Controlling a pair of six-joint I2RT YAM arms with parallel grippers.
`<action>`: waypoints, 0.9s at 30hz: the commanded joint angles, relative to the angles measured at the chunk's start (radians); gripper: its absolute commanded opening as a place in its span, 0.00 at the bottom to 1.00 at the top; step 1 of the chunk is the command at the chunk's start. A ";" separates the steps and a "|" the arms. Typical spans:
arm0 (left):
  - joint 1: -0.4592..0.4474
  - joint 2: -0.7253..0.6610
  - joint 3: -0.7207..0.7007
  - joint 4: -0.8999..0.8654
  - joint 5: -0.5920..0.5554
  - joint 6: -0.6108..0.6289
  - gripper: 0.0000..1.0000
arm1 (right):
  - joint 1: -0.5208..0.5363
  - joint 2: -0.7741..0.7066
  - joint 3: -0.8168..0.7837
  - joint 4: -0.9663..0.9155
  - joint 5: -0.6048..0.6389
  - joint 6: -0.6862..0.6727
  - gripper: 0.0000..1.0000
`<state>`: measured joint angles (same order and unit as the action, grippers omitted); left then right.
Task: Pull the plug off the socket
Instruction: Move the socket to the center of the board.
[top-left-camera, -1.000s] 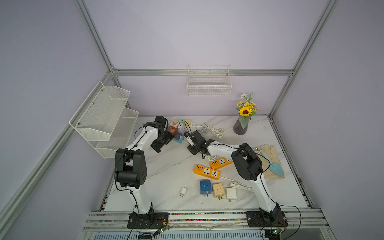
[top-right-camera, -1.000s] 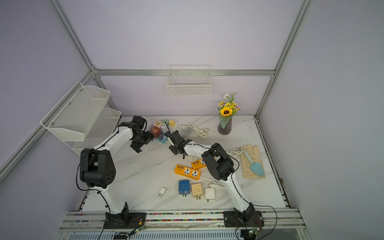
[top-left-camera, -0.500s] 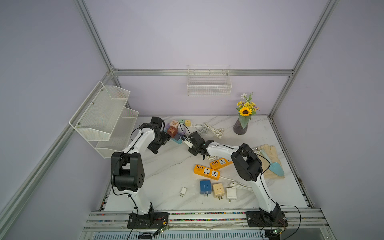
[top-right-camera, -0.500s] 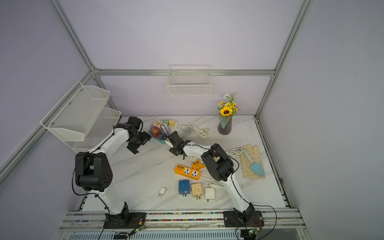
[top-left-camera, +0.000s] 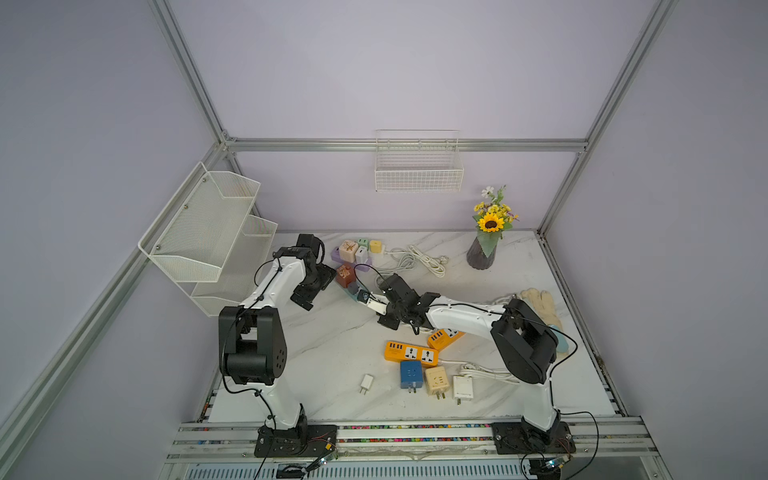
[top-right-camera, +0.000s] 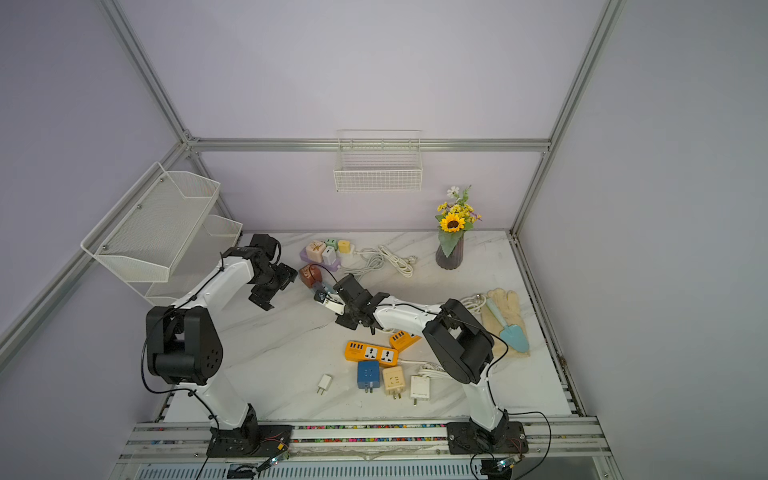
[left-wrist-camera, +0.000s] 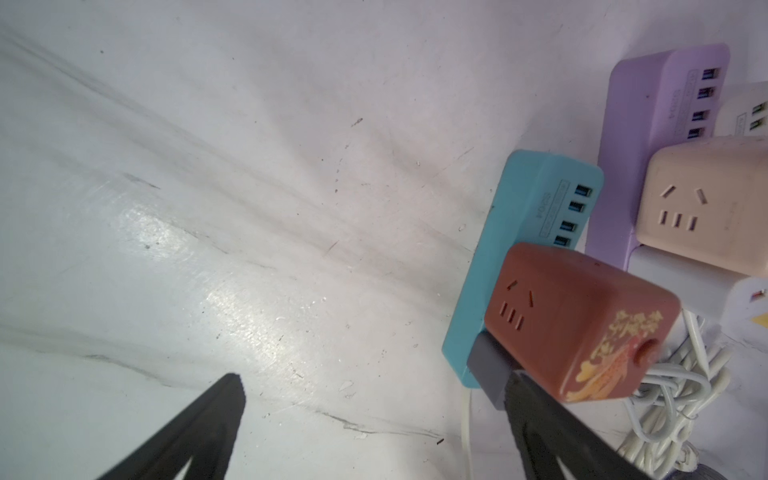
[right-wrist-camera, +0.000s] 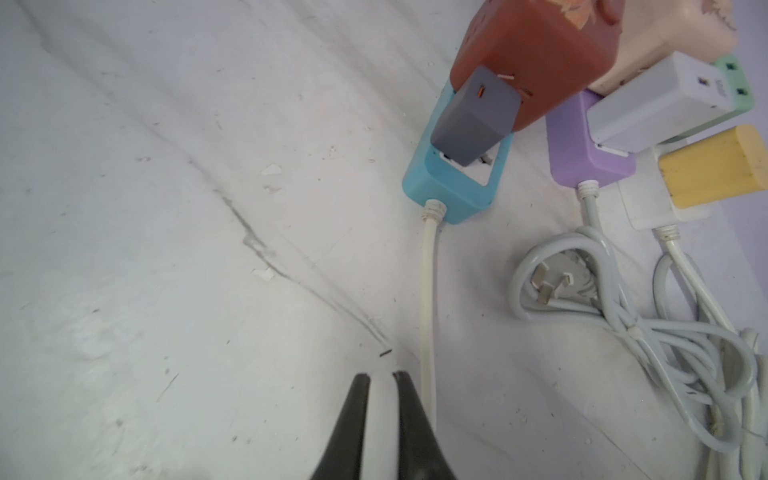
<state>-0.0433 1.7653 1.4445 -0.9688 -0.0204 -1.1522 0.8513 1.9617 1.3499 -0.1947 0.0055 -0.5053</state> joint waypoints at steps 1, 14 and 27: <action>0.005 0.026 0.022 -0.018 0.042 -0.096 1.00 | 0.005 -0.090 -0.062 0.005 -0.017 -0.044 0.05; -0.016 0.284 0.251 0.061 0.076 -0.205 1.00 | -0.029 -0.049 -0.074 0.052 -0.022 -0.087 0.06; 0.003 0.413 0.337 0.119 0.147 -0.203 1.00 | -0.040 -0.011 -0.045 0.060 -0.032 -0.082 0.06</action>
<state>-0.0502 2.1277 1.7287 -0.8536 0.0860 -1.3514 0.8188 1.9450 1.2713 -0.1791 -0.0174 -0.5816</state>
